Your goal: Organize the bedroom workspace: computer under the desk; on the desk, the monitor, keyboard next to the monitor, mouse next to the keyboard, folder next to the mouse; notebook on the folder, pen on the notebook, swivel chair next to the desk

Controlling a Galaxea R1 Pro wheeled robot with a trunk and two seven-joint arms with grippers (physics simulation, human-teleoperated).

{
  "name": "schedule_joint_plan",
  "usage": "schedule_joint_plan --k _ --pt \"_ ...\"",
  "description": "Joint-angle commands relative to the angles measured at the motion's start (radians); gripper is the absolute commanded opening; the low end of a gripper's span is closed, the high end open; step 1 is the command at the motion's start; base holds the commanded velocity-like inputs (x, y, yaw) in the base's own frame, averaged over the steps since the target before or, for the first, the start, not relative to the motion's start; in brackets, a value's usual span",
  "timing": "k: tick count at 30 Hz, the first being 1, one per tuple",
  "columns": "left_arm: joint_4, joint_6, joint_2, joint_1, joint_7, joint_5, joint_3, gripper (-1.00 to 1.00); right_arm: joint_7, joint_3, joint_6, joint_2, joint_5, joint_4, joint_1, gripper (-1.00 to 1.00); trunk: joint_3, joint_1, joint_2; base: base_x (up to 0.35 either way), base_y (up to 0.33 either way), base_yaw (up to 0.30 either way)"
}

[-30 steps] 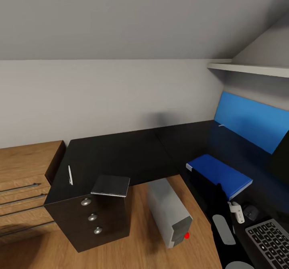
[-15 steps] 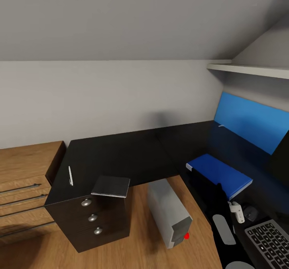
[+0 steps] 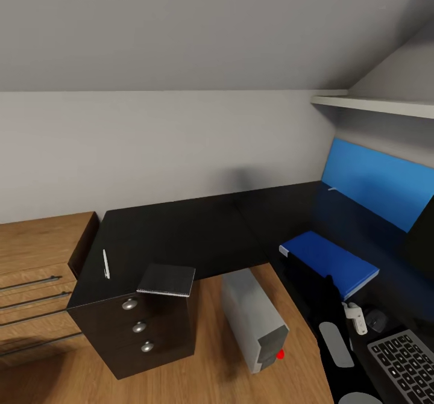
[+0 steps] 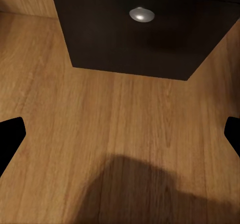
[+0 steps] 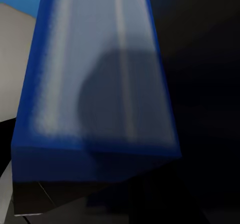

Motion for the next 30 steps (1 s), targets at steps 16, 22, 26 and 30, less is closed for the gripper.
schedule_joint_plan --k 16,22,26,30 --pt "-0.004 -0.004 0.001 -0.001 0.006 0.006 -0.009 1.00 0.001 -0.001 -0.002 0.001 -0.008 -0.002 -0.001 1.00 -0.001 0.000 -0.001 0.000 0.000 0.000" --pt "-0.004 -0.003 0.001 -0.001 0.005 0.006 -0.009 1.00 0.002 -0.001 -0.002 0.001 -0.008 -0.002 -0.001 1.00 -0.001 0.000 -0.001 -0.066 0.000 0.000" --pt "-0.004 -0.002 0.001 -0.001 0.005 0.006 -0.009 1.00 0.002 -0.001 -0.002 0.001 -0.008 -0.002 -0.001 1.00 -0.001 0.000 -0.001 -0.240 0.000 0.000" --pt "-0.004 -0.002 0.001 -0.001 0.005 0.006 -0.009 1.00 0.002 -0.001 -0.002 0.001 -0.008 -0.002 -0.001 1.00 -0.001 0.000 -0.001 -0.101 0.000 0.000"
